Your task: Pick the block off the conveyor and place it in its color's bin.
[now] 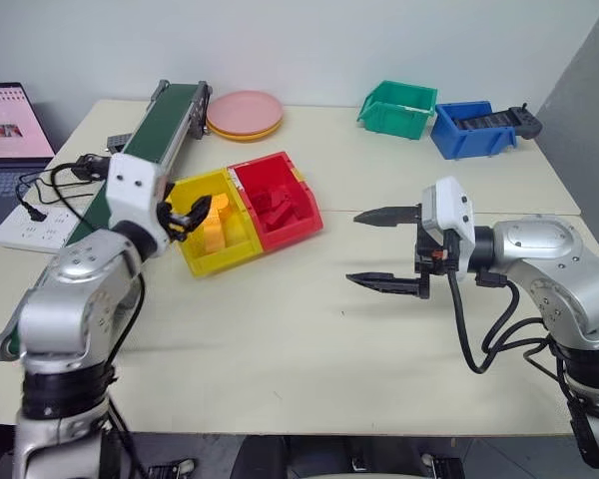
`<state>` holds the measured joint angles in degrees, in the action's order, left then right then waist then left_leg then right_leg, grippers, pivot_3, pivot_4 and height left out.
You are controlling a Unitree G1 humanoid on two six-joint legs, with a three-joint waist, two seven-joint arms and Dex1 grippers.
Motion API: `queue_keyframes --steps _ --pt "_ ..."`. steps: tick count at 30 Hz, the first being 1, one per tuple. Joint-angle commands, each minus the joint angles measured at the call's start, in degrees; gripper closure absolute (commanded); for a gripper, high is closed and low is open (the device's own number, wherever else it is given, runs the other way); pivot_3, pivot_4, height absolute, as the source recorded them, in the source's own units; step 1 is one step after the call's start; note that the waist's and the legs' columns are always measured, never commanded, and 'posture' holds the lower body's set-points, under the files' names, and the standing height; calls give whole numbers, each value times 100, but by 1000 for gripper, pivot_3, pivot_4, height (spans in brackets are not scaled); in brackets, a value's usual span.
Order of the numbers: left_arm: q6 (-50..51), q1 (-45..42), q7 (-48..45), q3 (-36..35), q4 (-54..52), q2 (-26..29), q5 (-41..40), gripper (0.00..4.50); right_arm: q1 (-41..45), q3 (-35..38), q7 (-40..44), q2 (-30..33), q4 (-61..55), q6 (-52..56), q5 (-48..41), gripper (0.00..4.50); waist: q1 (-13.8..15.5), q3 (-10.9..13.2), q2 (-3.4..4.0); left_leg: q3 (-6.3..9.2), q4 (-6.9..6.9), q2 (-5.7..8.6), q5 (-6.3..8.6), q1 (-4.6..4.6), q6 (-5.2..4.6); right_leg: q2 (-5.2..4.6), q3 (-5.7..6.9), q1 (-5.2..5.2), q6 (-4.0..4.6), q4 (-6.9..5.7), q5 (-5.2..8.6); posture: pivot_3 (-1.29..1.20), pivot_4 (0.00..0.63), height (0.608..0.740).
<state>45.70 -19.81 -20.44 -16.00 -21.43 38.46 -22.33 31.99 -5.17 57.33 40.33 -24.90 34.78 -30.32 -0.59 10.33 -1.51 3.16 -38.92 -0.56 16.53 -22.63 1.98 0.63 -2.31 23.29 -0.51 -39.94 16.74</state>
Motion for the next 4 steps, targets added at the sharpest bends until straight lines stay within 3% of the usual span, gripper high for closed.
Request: queue_keyframes --steps 1,4 --pt "402 554 -188 -651 -920 159 -409 1200 -154 245 -36 15 -58 -322 35 0 6 0 0 1 0 0 0 2 0 0 1 -2 0 0 0 0 150 740" --pt "770 921 -39 -1146 -1220 77 -627 1200 -277 319 -22 1 61 -433 8 0 10 0 0 0 0 0 0 4 0 0 0 -7 0 5 1 0 150 740"
